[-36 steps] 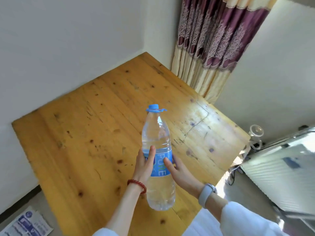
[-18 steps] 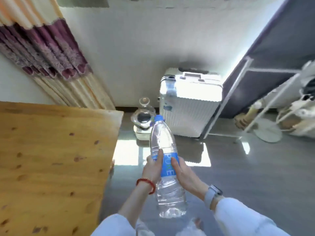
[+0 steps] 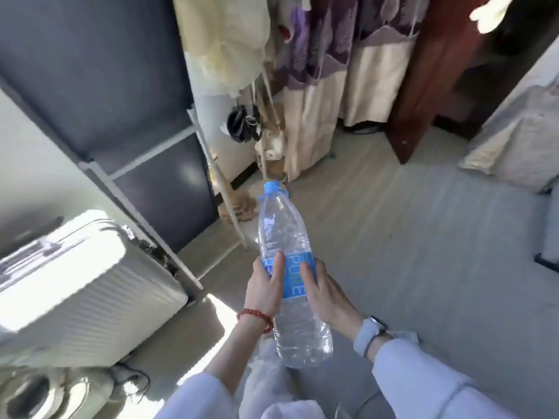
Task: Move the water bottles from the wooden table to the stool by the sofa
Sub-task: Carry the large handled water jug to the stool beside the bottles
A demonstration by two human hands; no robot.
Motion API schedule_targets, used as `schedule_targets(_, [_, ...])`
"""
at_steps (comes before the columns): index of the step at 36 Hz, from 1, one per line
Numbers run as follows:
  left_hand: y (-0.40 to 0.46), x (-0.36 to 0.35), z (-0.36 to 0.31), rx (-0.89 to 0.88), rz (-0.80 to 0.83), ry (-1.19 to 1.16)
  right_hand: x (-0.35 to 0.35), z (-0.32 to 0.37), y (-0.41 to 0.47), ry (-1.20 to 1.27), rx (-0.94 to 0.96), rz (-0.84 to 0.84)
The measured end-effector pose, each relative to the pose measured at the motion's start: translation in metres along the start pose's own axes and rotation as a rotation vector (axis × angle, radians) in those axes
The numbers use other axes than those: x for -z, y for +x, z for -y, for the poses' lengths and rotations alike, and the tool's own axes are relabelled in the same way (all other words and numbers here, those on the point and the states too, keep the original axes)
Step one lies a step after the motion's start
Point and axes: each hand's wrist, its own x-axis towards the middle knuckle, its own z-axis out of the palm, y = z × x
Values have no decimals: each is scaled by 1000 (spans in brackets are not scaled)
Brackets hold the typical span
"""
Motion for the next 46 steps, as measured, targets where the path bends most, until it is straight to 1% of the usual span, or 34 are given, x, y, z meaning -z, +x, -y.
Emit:
schedule_targets(1, [8, -7, -7, -20, 15, 14, 9, 0, 6, 17, -14, -30])
schedule_targets(3, [41, -38, -31, -100, 101, 65, 39, -8, 32, 50, -55, -100])
schedule_targets(6, [95, -84, -71, -175, 202, 109, 85, -19, 80, 17, -45, -178])
schedule_targets(9, [143, -123, -109, -215, 280, 160, 128, -27, 122, 76, -137, -267])
schedule_targets(13, [197, -175, -163, -268, 368, 234, 186, -39, 169, 145, -201, -359])
schedule_targets(19, [246, -271, -242, -354, 515, 289, 283, -74, 220, 272, -274, -476])
schedule_targets(24, [280, -372, -300, -405, 649, 338, 372, -129, 257, 392, -318, -532])
schedule_targets(27, [298, -440, -336, -426, 702, 340, 431, -169, 282, 431, -322, -577])
schedule_targets(30, [313, -513, -382, -455, 719, 357, 503, -205, 303, 455, -330, -585])
schedule_targets(35, [323, -620, -460, -517, 836, 295, 618, -252, 326, 456, -370, -630])
schedule_targets(40, [333, -721, -526, -577, 893, 235, 715, -301, 354, 487, -378, -704])
schedule_targets(44, [354, -808, -572, -607, 911, 319, 791, -347, 383, 499, -380, -753])
schedule_targets(46, [366, -855, -595, -584, 944, 319, 830, -371, 400, 496, -378, -777])
